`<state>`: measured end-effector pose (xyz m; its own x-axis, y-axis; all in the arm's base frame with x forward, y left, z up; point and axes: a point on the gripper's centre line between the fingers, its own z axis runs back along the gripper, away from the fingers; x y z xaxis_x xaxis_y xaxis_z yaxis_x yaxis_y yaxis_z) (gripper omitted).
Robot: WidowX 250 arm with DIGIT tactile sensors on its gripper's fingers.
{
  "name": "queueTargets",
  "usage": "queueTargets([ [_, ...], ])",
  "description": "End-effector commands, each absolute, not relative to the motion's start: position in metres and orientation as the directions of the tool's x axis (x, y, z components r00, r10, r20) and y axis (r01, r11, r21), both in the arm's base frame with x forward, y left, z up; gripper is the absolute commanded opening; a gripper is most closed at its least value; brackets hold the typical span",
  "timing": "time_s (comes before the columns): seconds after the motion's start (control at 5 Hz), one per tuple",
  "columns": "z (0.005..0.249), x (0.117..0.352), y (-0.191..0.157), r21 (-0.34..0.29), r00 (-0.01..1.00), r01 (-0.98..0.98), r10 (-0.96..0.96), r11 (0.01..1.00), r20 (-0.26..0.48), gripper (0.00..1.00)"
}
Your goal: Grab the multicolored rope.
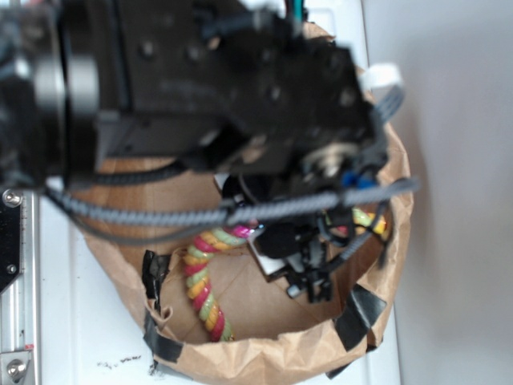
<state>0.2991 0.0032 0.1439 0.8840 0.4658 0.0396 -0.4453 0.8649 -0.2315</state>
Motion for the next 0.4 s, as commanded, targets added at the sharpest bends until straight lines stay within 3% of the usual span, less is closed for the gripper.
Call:
queueTargets([
  [0.0, 0.1935, 0.3039, -0.0028, -0.229, 0.895, -0.378, 0.418, 0.897, 0.159, 0.0],
  [0.2, 0.1945, 0.2975, -0.0122, -0.131, 0.904, -0.357, 0.378, 0.925, 0.2, 0.0],
])
